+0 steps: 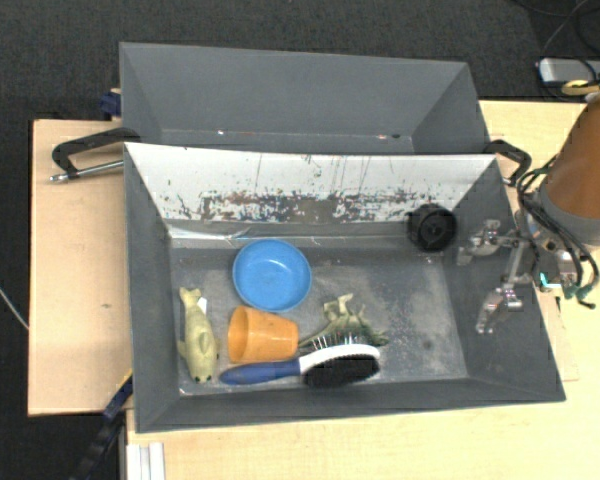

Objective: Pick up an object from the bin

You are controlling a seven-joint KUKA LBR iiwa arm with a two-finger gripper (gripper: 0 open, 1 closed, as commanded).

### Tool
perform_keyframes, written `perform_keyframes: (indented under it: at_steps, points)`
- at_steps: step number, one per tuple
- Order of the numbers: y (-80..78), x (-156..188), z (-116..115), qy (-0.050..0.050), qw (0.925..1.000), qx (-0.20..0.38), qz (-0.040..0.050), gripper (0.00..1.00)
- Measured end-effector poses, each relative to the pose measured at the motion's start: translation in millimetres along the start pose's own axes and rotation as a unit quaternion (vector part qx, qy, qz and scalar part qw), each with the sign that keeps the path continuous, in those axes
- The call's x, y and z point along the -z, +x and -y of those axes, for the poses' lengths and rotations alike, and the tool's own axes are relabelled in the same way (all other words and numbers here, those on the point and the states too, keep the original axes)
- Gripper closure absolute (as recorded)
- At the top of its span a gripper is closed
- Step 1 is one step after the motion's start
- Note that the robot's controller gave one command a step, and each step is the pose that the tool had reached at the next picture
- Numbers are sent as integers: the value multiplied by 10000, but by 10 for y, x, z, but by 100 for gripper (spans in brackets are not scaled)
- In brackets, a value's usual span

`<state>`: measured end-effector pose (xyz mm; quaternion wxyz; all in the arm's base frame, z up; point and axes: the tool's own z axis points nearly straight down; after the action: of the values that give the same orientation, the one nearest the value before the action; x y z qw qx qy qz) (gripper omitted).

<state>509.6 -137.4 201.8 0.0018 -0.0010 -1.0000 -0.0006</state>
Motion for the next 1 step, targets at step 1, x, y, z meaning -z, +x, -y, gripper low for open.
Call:
perform_keyframes:
  at_steps: [1]
  points:
    - [-454, -192, -580, -3, 9750, -2224, 44, 0]
